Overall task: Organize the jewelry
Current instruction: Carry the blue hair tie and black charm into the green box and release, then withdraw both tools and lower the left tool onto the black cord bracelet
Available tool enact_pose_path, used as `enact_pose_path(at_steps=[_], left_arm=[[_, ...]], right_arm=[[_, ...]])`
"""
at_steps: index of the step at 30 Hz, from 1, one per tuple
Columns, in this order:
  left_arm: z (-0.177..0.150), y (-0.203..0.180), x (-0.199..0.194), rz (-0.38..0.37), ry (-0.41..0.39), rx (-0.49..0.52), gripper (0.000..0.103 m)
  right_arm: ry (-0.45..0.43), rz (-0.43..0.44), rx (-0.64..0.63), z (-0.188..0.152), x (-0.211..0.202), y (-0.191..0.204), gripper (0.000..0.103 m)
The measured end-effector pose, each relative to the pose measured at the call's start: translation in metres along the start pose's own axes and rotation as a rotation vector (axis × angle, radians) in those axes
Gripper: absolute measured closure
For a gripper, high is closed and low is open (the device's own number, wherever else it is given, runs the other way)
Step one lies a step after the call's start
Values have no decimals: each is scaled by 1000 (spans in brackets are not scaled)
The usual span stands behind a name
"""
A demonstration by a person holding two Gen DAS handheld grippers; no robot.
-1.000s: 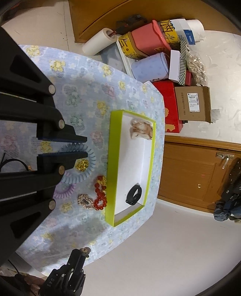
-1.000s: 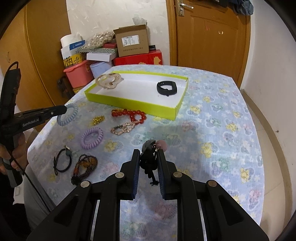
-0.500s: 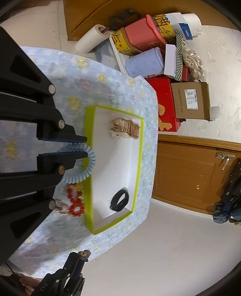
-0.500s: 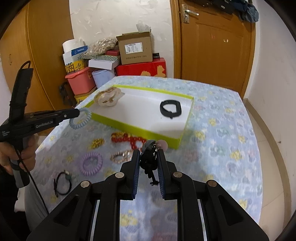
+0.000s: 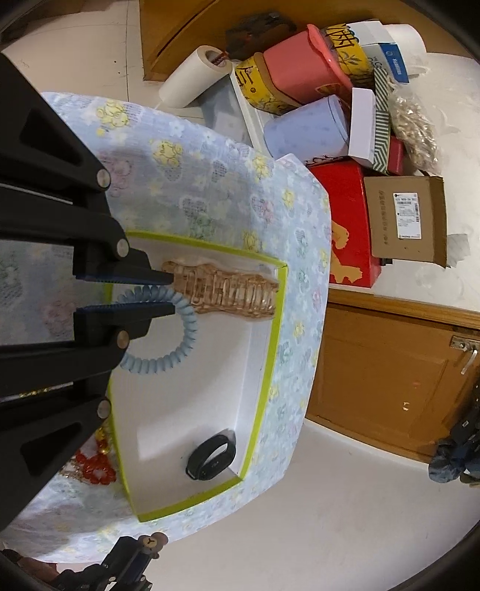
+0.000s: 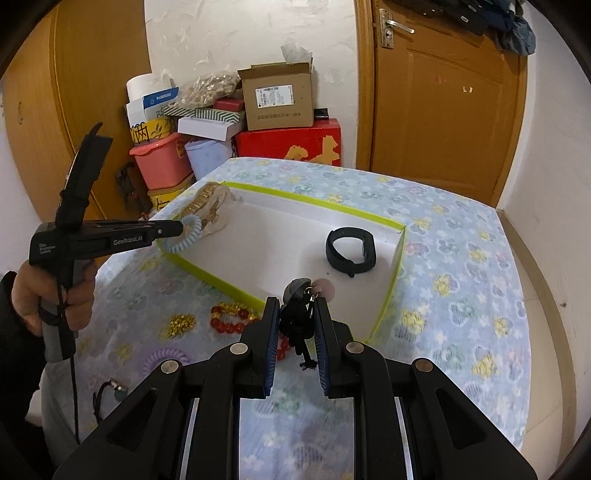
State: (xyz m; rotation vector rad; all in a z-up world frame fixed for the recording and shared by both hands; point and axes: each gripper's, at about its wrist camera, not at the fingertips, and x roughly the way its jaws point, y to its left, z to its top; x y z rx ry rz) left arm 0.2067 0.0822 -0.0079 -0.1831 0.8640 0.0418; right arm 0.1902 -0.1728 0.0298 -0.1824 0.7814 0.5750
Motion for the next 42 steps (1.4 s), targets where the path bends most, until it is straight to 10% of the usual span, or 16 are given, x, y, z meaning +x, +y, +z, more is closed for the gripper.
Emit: enact_pose_path(at_steps=[27,34,42], left_arm=[[1,6,22,49,26,47,93],[-2,1,18,88,4,63,93],[-4,0,9,87,-10,64,92]], right_arm=[[164,-43,57,19,78,-36,83],[149,-25,67,17,72,-35,57],[114,-32,64,15,53,-29,57]])
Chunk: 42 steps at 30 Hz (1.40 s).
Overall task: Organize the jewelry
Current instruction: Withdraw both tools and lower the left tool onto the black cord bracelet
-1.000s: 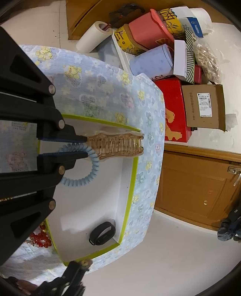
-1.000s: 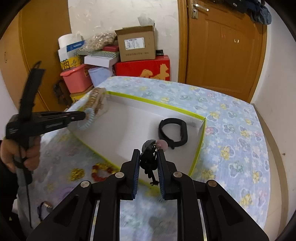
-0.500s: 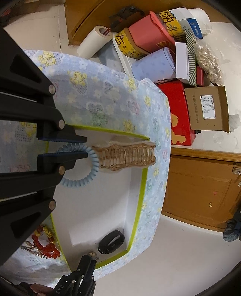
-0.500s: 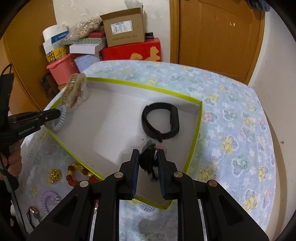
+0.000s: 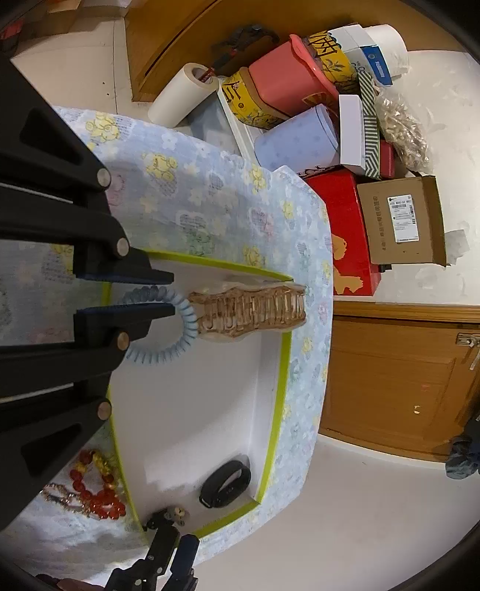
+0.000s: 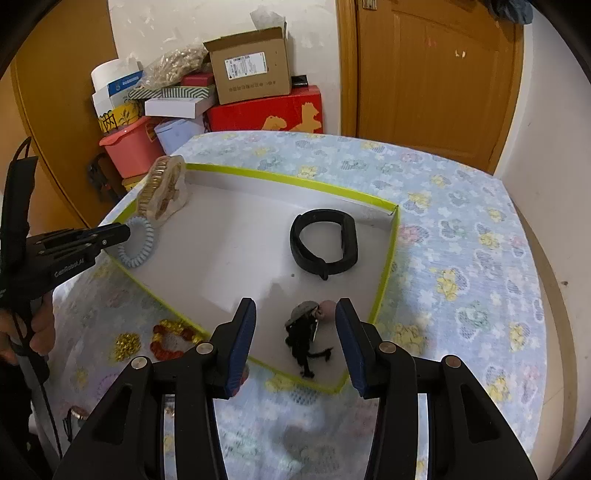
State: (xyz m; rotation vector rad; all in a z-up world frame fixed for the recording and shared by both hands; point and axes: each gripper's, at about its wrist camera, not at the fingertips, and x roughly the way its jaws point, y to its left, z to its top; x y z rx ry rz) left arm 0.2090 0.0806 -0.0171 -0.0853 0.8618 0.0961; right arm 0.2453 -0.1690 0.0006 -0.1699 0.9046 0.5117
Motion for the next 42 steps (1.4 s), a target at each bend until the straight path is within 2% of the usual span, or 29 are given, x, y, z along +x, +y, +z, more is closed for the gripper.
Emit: enact_pose_path(at_steps=[2,4,18,25,34,42], left_arm=[[-1,1,-5,-4,-5,-1,89],[-3,2,-11,-7,-12,-4,81],[-46,-2,-89,-42,-76,-2,81],[-76,-8,-119,-62,-78,14,81],[-105,-19,-140,-94,-75,29,81],[-123,-25,-144,-123,-55,40,81]], right_arm=[[-12,5,3,-3,-8,1,57],[-22,6,5,-8,-17,3,57],[-75,27,50,-63,-84,13,57],[-104,51,49,-86,-112,27,57],[-106,82,47,-109,-126,39,57],[-106,104,39,-120,-133,49,57]])
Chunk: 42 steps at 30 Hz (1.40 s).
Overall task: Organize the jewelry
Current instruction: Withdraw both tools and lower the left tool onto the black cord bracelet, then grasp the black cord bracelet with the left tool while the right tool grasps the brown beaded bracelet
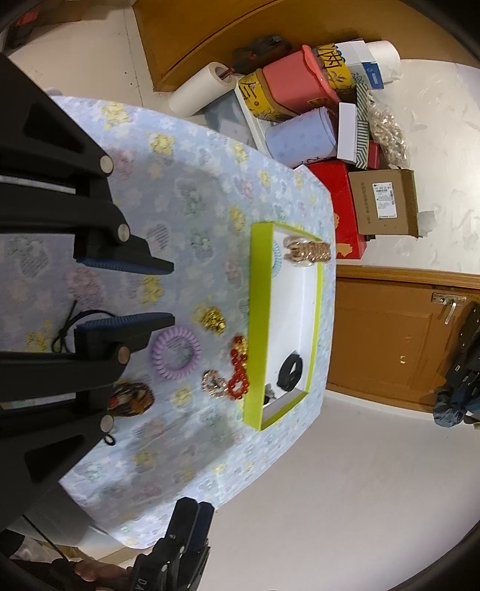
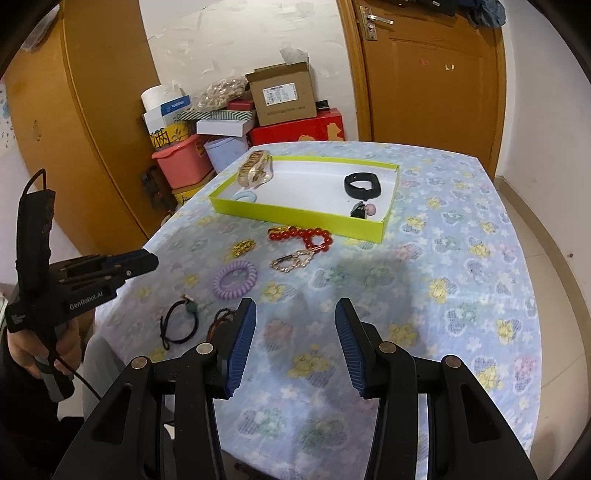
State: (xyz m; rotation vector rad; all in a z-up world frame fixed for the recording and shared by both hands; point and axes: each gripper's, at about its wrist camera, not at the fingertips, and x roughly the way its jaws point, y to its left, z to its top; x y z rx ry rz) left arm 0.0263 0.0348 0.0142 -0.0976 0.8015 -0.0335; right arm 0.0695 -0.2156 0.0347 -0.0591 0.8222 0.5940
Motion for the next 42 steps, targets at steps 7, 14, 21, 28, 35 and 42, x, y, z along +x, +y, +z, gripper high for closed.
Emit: enact_pose_path(at_steps=[7,14,21,28,35,42], left_arm=[[-19,-4,8,-33,46,3,81],[-31,-8,19,-62,89,22,79],[-37,-12,32,-41,116,50,79],[-37,-13,35,-16,94,66,101],[-29,-1,32,-22,57,23,101],[-19,9,27,-30,19,-2,101]], right_arm=[[17,18,-11,-6,4,8,57],[45,34,-21,-10,14,13,57],[70,48,-30,-11,26,18,57],[91,54,-38,-9,41,22,57],[104,44,-33,0,57,20,57],[133,67,-45,9,78,29,57]])
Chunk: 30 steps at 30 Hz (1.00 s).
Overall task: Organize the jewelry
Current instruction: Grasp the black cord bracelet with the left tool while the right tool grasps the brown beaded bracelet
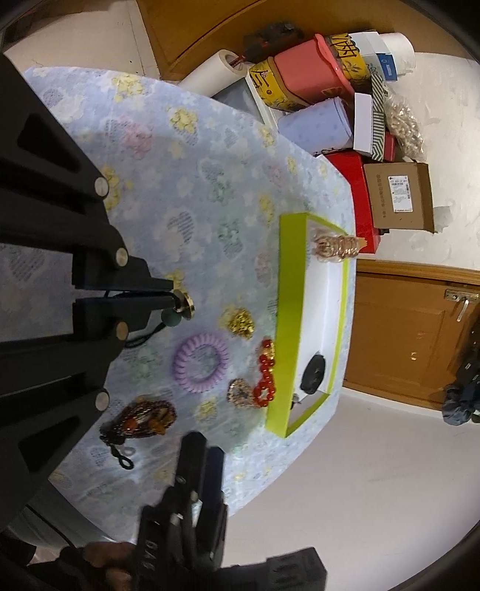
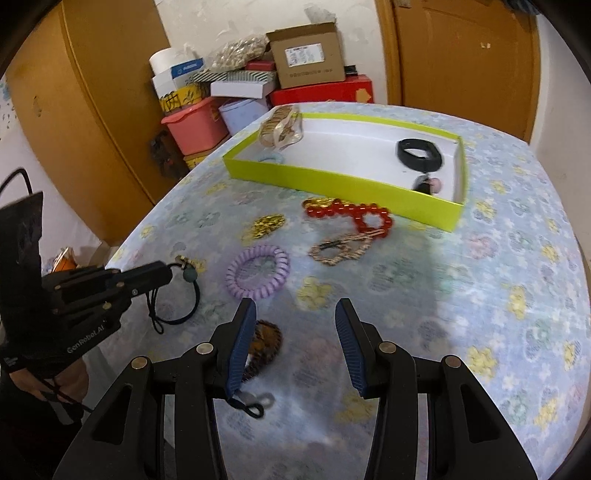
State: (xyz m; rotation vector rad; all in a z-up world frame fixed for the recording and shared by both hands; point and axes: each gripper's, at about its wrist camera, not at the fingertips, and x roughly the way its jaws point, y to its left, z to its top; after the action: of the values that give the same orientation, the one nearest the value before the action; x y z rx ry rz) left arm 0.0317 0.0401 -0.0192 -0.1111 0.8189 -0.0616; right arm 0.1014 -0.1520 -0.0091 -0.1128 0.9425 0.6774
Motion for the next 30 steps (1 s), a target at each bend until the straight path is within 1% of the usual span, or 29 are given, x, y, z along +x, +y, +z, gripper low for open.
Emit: enact_pose_path(at_steps=[5,9,11,14,15,17,18,21,23,30], left_arm=[[4,7,-2,-4,-15,-17,101],[4,15,-3,-1,-18,-39,101],[3,18,-3,-2,-19,-49,101],[3,20,-4,-3,-19,-52,101],[3,20,-4,-3,-20,-52,101],[3,20,-5,-4,-21,-52,101],[2,21,-6,-4,-22,-52,101],[1,20,-9,-5,-26,-54,101],[1,19,-11,-8,-28,-54,101],[3,14,-20,-22,-40,-60,101]], right_arm=[[37,29,-59,-5,11,16,57],[67,37,-68,-12,17,22,57],[78,34,-74,-15,19,27,57],[78,-6,-112,-18,20,35,58],[78,-17,-121,-18,20,37,61],[77,-46,-151,-20,21,42,78],[77,-60,-166,-22,21,44,80],[75,-63,-167,-24,19,44,90],[74,-62,-161,-23,19,42,92],[43,-52,-137,-22,4,40,92]])
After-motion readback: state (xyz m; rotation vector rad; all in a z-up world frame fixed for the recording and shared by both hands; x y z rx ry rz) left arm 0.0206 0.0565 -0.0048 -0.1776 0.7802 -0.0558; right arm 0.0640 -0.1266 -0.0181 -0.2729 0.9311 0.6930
